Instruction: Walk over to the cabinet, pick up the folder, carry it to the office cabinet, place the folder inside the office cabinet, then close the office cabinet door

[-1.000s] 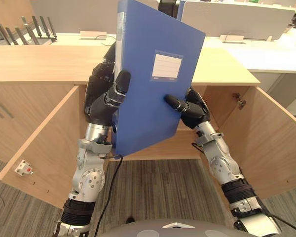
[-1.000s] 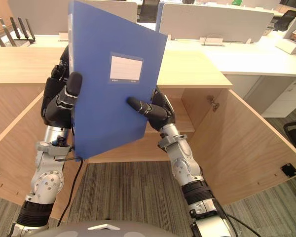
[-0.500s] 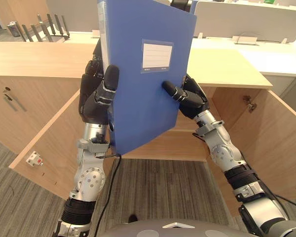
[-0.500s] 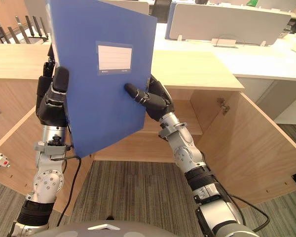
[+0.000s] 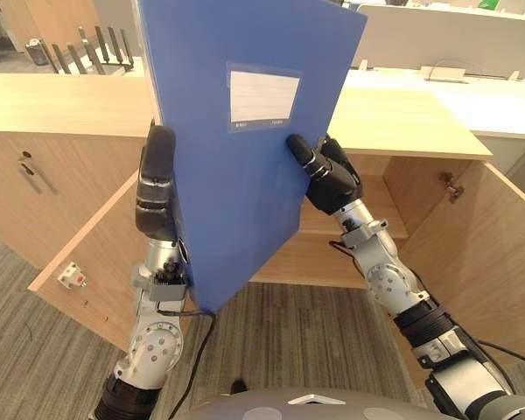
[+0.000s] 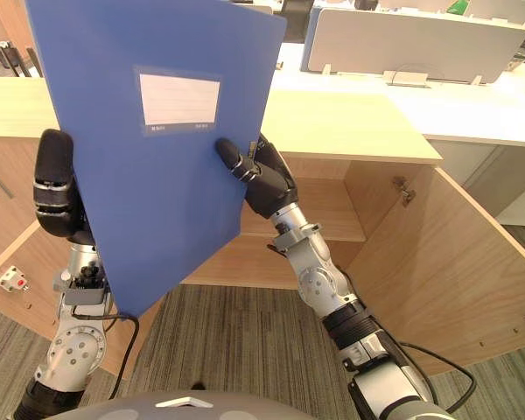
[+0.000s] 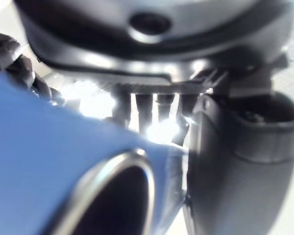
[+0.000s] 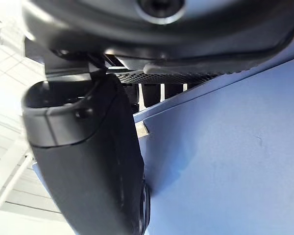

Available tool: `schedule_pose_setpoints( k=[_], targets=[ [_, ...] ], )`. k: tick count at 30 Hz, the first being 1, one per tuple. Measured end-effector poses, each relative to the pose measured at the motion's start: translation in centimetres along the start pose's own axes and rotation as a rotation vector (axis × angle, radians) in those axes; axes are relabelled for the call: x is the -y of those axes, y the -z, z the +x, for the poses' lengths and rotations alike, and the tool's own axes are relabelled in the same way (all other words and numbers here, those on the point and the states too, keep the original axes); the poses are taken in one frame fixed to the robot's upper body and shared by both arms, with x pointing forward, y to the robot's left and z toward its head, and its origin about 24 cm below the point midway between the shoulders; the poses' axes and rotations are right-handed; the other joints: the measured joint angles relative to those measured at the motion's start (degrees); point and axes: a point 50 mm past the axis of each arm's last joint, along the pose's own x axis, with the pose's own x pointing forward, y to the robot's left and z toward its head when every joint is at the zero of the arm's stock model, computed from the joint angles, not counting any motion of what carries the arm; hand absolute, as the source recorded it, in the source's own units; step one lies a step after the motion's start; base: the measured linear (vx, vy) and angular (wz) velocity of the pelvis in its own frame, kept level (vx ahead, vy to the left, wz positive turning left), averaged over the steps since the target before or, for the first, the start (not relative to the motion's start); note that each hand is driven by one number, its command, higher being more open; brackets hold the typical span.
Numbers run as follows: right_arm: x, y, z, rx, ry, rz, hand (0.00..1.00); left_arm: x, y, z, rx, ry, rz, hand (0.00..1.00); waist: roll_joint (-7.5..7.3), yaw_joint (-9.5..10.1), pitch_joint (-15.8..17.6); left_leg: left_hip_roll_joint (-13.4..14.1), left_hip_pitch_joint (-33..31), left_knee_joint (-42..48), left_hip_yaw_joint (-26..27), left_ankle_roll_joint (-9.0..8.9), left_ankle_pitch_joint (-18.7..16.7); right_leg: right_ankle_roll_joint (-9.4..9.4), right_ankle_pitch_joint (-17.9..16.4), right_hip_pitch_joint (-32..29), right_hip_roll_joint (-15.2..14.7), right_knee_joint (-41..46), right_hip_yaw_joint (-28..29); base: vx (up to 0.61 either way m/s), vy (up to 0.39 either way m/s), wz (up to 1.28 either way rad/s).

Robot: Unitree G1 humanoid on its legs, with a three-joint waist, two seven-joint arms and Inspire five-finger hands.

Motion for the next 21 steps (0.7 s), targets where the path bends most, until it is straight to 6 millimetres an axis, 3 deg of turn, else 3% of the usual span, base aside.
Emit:
schedule_pose_setpoints(
  k=[1,2,10,12,14,19,21],
  targets=[
    [0.1,0.4,-0.4,-0.01,0.011,0.018,0.0,-0.1,0.0,-0.5,-0.008,-0.018,-0.001,0.0,0.27,0.06,-0.2,0.0,0.0,0.0,0.0,0.01,0.0,0.04,0.0,0.0,0.0,0.0,0.0,0.0,0.0,0.0],
    [0.2,0.9,-0.9,-0.022,0.028,0.039,0.0,-0.2,0.2,-1.0,-0.018,-0.041,-0.008,1.0,0.64,0.16,-0.5,0.1,0.0,0.0,0.1,0.0,0.0,0.05,0.0,0.0,0.1,0.0,0.0,0.0,0.0,0.0],
    [0.7,3.0,-3.1,-0.055,0.11,0.17,0.0,0.3,1.7,-3.8,-0.102,-0.136,-0.097,1.0,2.18,0.27,-2.0,0.7,0.5,-0.3,0.8,-0.69,-0.3,-0.51,-0.3,-0.3,0.4,0.8,0.5,-0.01,-0.002,-0.04],
    [-2.4,5.3,-2.2,-0.054,0.047,0.423,0.0,0.0,3.9,-4.7,-0.191,-0.168,-0.162,1.0,2.86,-0.22,-2.6,1.1,0.7,-0.3,1.2,-0.79,-0.3,-0.61,-0.4,-0.4,0.6,0.9,1.0,-0.01,-0.007,-0.1],
    [-3.3,6.5,-2.1,0.001,0.062,0.535,0.0,-0.3,4.5,-4.6,-0.161,-0.193,-0.183,1.0,2.9,-0.03,-2.8,1.4,0.7,-0.3,1.5,-0.93,-0.3,-0.63,-0.4,-0.4,0.6,0.9,1.2,0.0,-0.002,-0.08],
    [-3.2,8.3,-3.6,-0.022,0.135,0.588,0.0,-2.6,4.4,-6.3,-0.237,-0.251,-0.116,1.0,2.81,0.25,-3.0,1.7,0.6,-0.3,1.1,-1.22,-0.1,-0.71,-0.5,-0.4,1.0,0.9,0.9,0.0,-0.004,0.02],
    [-2.6,9.5,-4.7,-0.044,0.201,0.61,0.0,-4.7,4.2,-8.0,-0.299,-0.351,-0.042,1.0,3.01,0.08,-3.0,1.8,0.5,-0.3,0.9,-1.31,-0.2,-0.74,-0.5,-0.3,1.2,0.8,0.7,0.01,-0.009,0.04]
  ],
)
